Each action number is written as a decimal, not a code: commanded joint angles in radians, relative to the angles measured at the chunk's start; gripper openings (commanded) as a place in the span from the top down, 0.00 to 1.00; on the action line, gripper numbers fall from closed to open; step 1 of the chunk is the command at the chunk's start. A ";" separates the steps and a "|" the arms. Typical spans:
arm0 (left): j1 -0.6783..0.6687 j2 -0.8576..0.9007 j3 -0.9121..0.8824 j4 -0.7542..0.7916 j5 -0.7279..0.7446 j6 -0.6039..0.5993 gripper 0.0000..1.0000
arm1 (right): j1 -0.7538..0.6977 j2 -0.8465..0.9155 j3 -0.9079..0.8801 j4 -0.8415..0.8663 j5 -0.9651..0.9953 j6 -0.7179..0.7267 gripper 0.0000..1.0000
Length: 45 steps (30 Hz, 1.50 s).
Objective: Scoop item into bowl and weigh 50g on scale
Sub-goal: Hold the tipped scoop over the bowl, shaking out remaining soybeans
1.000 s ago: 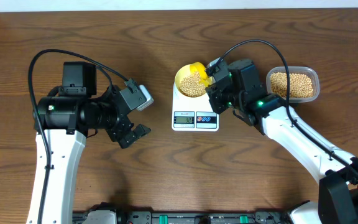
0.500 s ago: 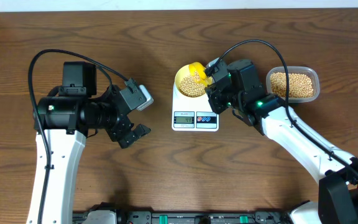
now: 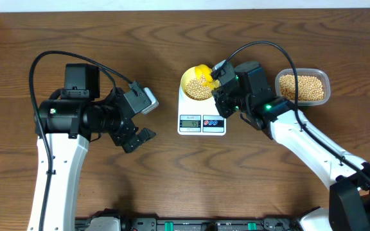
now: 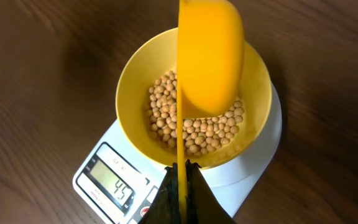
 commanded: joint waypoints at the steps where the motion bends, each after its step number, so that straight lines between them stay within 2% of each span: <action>1: 0.005 0.003 0.005 -0.003 0.008 0.010 0.02 | 0.020 0.000 0.003 -0.014 0.006 -0.112 0.99; 3: 0.005 0.003 0.005 -0.003 0.009 0.010 0.02 | 0.020 0.000 0.003 -0.018 0.049 -0.173 0.99; 10: 0.005 0.003 0.005 -0.003 0.008 0.010 0.02 | 0.018 0.000 0.003 -0.013 0.065 -0.207 0.99; 37: 0.005 0.003 0.005 -0.003 0.009 0.010 0.02 | 0.020 0.000 0.003 -0.010 0.064 -0.209 0.99; 45: 0.005 0.003 0.006 -0.003 0.008 0.010 0.02 | 0.021 0.000 0.003 -0.010 0.080 -0.291 0.99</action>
